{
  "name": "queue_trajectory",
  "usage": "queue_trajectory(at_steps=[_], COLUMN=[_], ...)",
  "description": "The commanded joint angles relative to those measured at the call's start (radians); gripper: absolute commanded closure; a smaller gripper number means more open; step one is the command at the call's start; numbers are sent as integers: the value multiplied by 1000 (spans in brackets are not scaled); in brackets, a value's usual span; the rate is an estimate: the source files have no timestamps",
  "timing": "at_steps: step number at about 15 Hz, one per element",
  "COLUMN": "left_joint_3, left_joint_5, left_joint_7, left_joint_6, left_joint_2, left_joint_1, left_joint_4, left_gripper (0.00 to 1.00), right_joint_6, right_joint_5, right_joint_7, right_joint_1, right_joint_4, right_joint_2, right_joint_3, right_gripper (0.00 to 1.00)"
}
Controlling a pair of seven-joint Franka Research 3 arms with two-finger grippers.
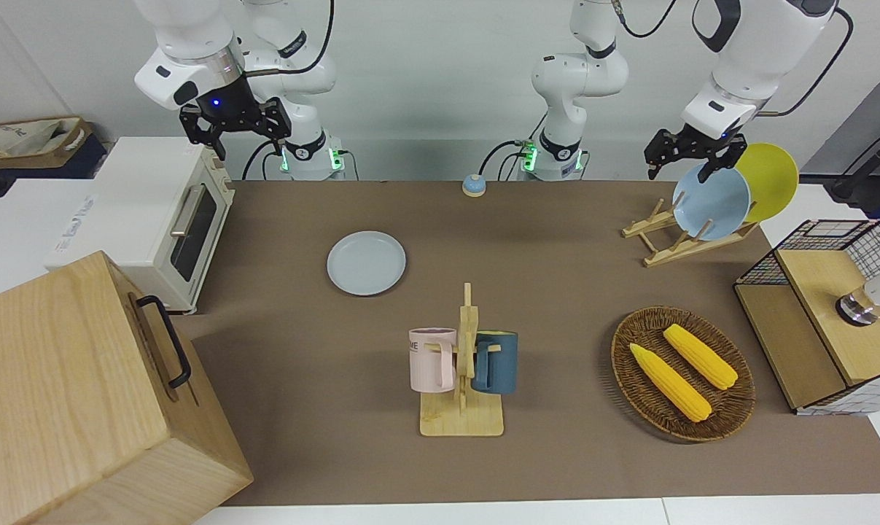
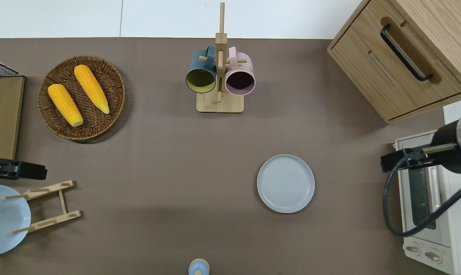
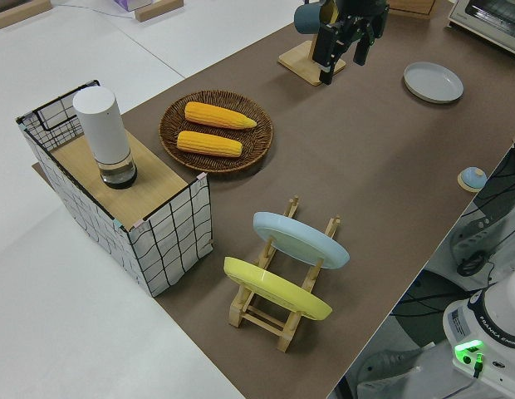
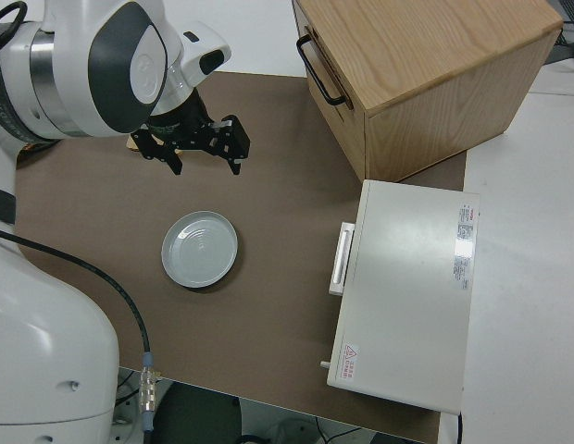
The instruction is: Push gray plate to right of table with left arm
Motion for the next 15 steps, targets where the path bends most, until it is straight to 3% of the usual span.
queue_trajectory(at_steps=[1, 15], left_joint_3=[8, 3], left_joint_5=[-49, -29], left_joint_7=[-32, -56], left_joint_6=[-8, -5], left_joint_2=[16, 16], left_joint_1=[3, -9], left_joint_4=[31, 53], left_gripper=[7, 7], right_joint_6=[-16, -16], right_joint_5=[4, 4], right_joint_7=[13, 13], right_joint_1=[-20, -19], right_joint_4=[9, 9], right_joint_2=[-2, -2], right_joint_3=[16, 16], right_gripper=[17, 17])
